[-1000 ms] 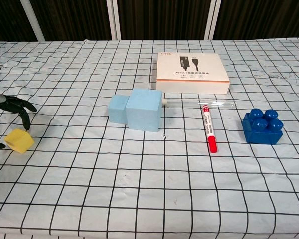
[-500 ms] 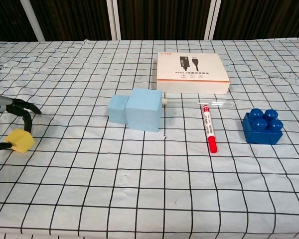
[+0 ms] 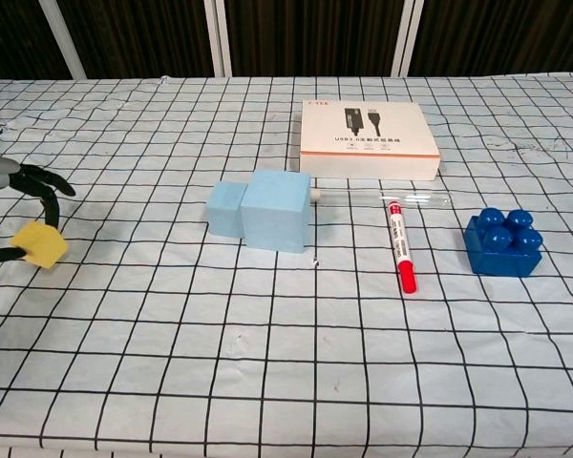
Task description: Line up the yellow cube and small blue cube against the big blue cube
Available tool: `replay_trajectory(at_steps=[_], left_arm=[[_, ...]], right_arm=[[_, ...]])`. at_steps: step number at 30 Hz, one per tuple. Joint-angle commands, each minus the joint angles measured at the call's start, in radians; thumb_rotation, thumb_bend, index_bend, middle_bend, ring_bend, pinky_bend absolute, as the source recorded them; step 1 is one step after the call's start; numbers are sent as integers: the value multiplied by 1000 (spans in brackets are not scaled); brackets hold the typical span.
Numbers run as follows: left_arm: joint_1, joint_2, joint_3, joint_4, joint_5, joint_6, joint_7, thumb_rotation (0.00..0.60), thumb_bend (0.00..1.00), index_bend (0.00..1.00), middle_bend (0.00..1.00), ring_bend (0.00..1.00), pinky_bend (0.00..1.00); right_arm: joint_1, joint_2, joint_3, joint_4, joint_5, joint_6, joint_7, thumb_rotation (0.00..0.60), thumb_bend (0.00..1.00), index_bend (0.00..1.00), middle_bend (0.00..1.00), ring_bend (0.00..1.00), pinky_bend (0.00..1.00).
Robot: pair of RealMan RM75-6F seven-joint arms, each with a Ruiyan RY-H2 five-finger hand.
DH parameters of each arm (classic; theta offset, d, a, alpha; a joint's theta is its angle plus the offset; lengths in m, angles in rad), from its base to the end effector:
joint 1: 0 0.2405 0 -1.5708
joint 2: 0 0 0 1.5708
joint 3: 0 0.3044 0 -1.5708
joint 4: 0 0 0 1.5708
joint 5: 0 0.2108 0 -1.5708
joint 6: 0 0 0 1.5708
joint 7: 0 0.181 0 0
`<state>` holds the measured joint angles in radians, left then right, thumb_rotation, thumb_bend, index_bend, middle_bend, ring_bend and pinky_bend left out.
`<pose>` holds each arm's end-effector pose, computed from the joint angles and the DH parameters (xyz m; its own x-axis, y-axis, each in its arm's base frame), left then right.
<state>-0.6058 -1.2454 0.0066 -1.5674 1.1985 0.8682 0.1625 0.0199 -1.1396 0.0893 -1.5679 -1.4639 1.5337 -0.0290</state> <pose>-0.2914 0.3557 0.0430 0.5101 0.4469 0.7349 0.8600 -0.2785 -0.4276 -0.3744 -0.2060 0.1939 0.4414 0.0581 0.8954 -0.8956 0.0902 0.4357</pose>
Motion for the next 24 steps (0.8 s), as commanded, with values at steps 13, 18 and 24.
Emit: replay_trajectory(at_steps=[13, 18, 24], left_arm=[[-278, -128, -205, -58, -591, -13, 328, 600, 363, 457, 110, 0, 0], [-357, -192, -211, -40, -736, 31, 416, 600, 363, 455, 106, 0, 0], [-420, -251, -199, -8, -856, 50, 491, 600, 361, 454, 105, 0, 0]], right_arm=[[0, 1, 2, 10, 8, -6, 11, 600, 221, 0, 40, 0, 107], [-2, 5, 7, 12, 12, -1, 21, 600, 221, 0, 40, 0, 107], [-3, 8, 6, 12, 11, -1, 28, 600, 222, 0, 40, 0, 107]])
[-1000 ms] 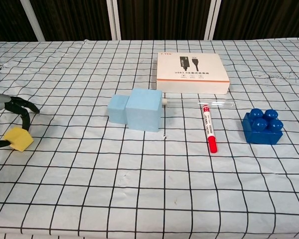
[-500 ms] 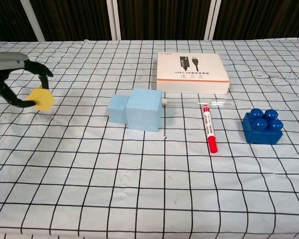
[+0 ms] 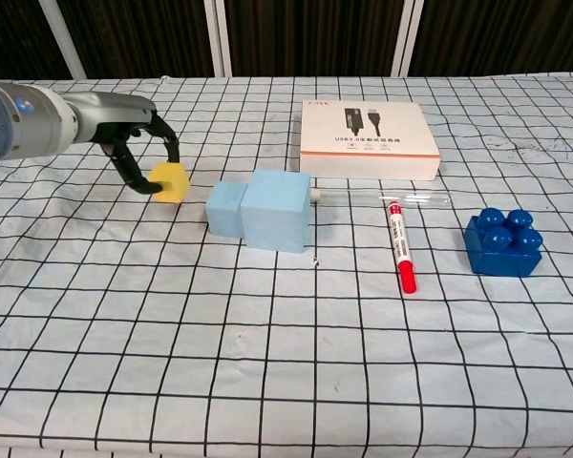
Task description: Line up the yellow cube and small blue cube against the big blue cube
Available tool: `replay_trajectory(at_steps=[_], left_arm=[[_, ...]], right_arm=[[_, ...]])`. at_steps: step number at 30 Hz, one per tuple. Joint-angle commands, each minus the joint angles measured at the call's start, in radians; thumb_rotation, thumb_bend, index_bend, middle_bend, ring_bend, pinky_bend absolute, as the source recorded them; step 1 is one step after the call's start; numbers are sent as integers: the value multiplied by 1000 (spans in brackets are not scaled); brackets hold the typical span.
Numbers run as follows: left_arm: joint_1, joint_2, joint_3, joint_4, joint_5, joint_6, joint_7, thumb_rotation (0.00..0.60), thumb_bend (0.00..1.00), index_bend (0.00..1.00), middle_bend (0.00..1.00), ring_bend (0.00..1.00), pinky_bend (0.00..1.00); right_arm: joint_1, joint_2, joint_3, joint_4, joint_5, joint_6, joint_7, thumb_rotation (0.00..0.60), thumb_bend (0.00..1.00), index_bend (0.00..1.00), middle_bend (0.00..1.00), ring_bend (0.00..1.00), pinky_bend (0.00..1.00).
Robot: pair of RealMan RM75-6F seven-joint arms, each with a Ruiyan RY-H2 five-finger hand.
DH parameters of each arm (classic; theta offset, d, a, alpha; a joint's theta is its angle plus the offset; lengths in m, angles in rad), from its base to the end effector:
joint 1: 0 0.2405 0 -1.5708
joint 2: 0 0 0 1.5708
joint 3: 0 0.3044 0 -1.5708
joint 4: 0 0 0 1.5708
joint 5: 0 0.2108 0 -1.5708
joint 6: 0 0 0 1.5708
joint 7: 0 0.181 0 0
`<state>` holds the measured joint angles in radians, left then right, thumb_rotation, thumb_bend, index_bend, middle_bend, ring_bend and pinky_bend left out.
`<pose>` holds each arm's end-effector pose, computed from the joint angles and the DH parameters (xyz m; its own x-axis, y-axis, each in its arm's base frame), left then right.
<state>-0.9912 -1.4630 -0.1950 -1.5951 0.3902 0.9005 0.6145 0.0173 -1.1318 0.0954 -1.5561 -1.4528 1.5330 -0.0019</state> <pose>-0.1539 0.4473 -0.0214 0.3937 0.4752 0.7869 0.9165 -0.1362 -0.3762 -0.3789 -0.2061 0.2000 0.4342 0.0651 0.8985 -0.8985 0.1032 0.4267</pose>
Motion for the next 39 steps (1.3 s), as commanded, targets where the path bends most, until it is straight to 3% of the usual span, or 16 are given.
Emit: replay_trajectory(at_steps=[1, 15, 32, 39], left_arm=[[-43, -41, 4, 25, -62, 22, 48, 600, 361, 454, 105, 0, 0], [-107, -121, 7, 73, -182, 68, 129, 600, 361, 451, 103, 0, 0], [-121, -145, -4, 99, -206, 51, 128, 600, 359, 444, 103, 0, 0], [-123, -146, -3, 99, -215, 47, 131, 600, 324, 334, 89, 0, 0]], right_arm=[[0, 1, 0, 0, -1, 1, 1, 600, 222, 0, 40, 0, 107], [-2, 3, 2, 0, -2, 6, 9, 600, 221, 0, 40, 0, 107], [-3, 5, 3, 0, -1, 6, 10, 600, 221, 0, 40, 0, 107], [-3, 6, 3, -1, 2, 5, 11, 600, 221, 0, 41, 0, 107]])
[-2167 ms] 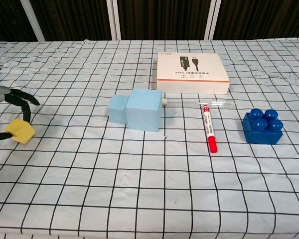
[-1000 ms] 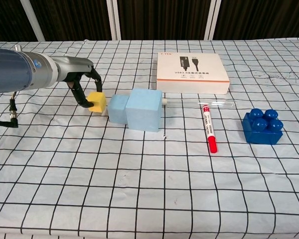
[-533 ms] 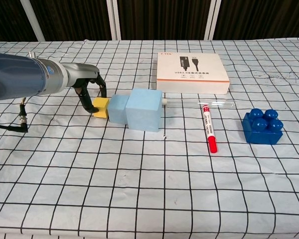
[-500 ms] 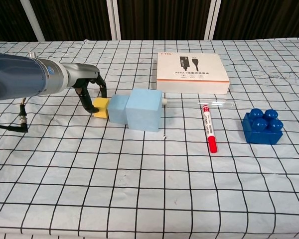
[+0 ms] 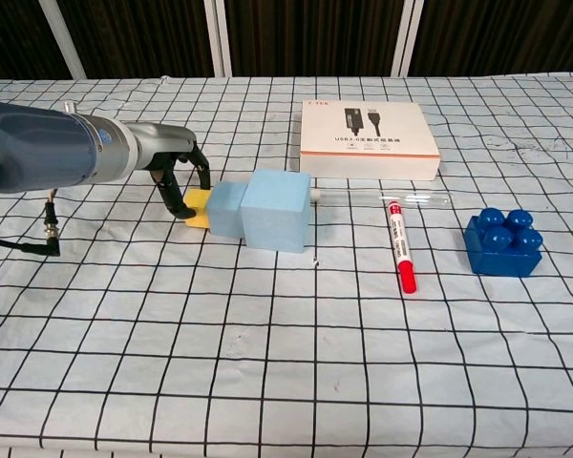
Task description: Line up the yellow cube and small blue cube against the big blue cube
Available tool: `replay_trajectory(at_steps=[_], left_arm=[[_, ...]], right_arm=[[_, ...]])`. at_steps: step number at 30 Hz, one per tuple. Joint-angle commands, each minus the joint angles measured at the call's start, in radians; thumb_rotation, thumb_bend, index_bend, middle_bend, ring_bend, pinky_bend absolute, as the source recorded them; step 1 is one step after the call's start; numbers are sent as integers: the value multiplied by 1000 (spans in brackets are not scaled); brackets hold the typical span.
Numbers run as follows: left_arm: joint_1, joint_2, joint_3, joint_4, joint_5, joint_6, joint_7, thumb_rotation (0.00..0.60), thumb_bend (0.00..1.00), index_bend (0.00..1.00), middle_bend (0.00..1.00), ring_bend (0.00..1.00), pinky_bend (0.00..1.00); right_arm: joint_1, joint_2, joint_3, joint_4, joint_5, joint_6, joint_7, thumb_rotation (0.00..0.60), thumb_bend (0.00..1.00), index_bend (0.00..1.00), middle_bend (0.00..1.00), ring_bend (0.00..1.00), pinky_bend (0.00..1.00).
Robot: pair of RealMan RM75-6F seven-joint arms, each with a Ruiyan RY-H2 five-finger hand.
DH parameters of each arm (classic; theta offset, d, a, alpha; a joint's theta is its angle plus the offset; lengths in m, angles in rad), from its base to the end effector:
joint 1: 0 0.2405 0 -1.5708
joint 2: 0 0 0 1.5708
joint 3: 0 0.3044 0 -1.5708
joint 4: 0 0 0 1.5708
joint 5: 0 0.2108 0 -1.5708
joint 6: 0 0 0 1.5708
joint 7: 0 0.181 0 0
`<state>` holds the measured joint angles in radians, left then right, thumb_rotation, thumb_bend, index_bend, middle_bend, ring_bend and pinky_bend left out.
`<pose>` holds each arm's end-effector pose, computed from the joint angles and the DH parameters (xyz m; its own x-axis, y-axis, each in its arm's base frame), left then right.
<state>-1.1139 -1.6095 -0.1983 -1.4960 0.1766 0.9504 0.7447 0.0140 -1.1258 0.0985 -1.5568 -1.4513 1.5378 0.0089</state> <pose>-0.1268 0.4513 -0.0708 0.4179 0.5232 0.7428 0.8968 -0.1067 -0.4294 -0.3792 -0.2054 0.2036 0.4296 0.0728 0.9001 -0.9006 0.1068 0.4213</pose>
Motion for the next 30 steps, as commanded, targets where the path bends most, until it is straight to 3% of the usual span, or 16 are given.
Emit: replay_trajectory(at_steps=[1, 7, 13, 24, 30], left_arm=[[-1, 2, 1, -2, -2, -4, 2, 600, 305, 307, 85, 0, 0], [-1, 13, 5, -13, -4, -19, 0, 600, 254, 220, 73, 0, 0], [20, 51, 2, -47, 50, -18, -40, 600, 254, 230, 72, 0, 0], [151, 207, 101, -185, 240, -27, -153, 600, 258, 279, 73, 0, 0], [178, 236, 129, -196, 297, -69, -197, 600, 259, 285, 73, 0, 0]], right_arm=[[0, 0, 0, -1, 0, 0, 0, 600, 221, 0, 40, 0, 107], [0, 1, 0, -2, 2, -2, -2, 600, 222, 0, 40, 0, 107], [0, 3, 0, -3, 5, -5, -1, 600, 221, 0, 41, 0, 107], [3, -2, -2, -7, 3, -8, -16, 600, 221, 0, 41, 0, 107], [6, -6, -4, -13, 4, -15, -31, 600, 221, 0, 40, 0, 107]])
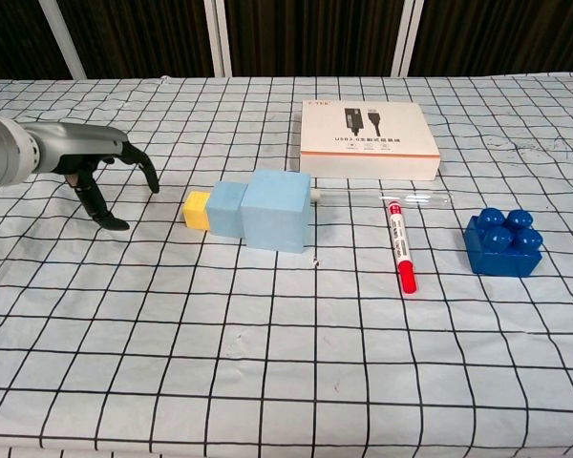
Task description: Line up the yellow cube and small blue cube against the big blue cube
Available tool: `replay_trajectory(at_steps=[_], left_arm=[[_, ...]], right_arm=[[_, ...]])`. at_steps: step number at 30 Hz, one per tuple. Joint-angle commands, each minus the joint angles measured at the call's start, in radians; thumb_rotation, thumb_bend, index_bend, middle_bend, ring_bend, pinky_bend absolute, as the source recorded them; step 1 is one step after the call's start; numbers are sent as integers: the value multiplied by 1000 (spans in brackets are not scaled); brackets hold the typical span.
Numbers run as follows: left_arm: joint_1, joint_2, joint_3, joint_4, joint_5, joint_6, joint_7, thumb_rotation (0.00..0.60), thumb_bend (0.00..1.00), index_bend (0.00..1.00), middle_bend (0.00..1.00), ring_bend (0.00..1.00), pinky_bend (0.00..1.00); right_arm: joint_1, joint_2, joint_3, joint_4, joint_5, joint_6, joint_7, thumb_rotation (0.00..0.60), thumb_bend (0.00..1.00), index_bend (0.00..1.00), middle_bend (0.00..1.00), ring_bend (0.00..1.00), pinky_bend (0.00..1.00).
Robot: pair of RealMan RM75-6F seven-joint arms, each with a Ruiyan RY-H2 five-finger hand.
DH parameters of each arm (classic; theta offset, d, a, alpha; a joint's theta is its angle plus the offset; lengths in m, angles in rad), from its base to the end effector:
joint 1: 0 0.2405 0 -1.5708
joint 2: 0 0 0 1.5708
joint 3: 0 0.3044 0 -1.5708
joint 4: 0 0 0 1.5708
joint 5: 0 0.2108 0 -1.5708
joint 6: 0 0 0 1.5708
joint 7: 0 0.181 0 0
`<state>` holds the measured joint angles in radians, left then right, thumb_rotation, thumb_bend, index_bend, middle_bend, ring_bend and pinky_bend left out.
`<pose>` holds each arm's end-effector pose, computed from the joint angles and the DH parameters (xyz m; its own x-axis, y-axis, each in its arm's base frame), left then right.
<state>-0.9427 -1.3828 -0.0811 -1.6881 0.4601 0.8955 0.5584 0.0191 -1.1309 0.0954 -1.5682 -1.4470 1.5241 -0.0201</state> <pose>-0.1900 0.4145 -0.0107 0.4245 0.5333 0.7317 0.8991 -0.1528 -0.4102 -0.3779 -0.2067 0.1979 0.4395 0.0550 0.8965 -0.8953 0.1070 0.4324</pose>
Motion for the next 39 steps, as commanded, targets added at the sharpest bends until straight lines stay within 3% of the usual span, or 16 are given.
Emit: replay_trajectory(at_steps=[1, 39], left_arm=[[7, 10, 14, -2, 18, -19, -12, 600, 259, 284, 73, 0, 0], [-75, -68, 21, 51, -44, -53, -15, 600, 259, 256, 75, 0, 0]], right_arm=[[1, -1, -1, -2, 0, -2, -4, 600, 221, 0, 40, 0, 107], [-4, 9, 5, 2, 14, 0, 21, 600, 221, 0, 40, 0, 107]])
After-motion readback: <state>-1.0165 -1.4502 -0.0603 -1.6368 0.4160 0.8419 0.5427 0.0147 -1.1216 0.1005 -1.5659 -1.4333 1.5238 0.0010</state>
